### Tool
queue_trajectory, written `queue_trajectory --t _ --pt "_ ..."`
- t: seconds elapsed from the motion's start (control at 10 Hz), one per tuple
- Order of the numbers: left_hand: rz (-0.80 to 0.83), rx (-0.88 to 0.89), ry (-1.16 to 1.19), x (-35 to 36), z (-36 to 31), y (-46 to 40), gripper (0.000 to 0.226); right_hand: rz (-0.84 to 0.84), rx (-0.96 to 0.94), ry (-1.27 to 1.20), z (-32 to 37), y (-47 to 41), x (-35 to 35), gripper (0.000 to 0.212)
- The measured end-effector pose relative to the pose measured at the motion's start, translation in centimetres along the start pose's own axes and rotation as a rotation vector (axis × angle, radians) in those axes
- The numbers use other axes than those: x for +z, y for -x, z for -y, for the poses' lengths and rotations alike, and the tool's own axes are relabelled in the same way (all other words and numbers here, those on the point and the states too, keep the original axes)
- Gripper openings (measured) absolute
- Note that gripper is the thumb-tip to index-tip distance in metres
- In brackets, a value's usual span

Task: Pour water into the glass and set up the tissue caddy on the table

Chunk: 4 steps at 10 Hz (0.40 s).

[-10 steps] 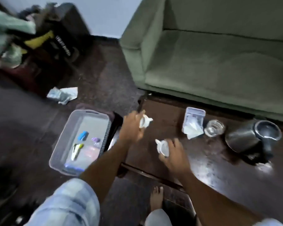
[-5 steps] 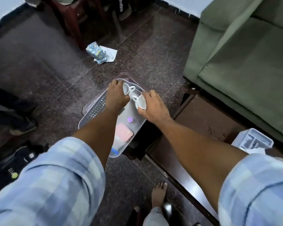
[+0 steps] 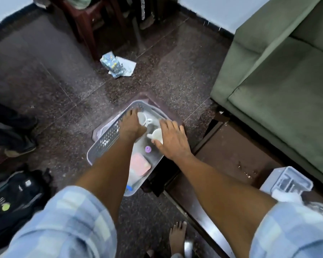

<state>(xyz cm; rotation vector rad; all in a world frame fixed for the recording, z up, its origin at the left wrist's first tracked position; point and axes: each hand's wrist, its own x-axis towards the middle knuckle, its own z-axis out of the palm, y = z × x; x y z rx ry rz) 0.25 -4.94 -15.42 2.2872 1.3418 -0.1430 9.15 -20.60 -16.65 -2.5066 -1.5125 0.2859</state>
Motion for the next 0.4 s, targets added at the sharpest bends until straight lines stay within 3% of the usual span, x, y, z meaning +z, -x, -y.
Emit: queue_trajectory --t 0.2,0.4 --pt "-0.372 0.239 -0.031 -9.2 -8.3 3.5 0.072 -0.181 0.043 0.065 -6.8 1.5 -15.3 0.076" --pt "-0.617 0.77 -0.02 -20.4 -28.8 8.3 0.084 -0.571 0.225 0.199 -16.3 5.1 -38.9 0.077"
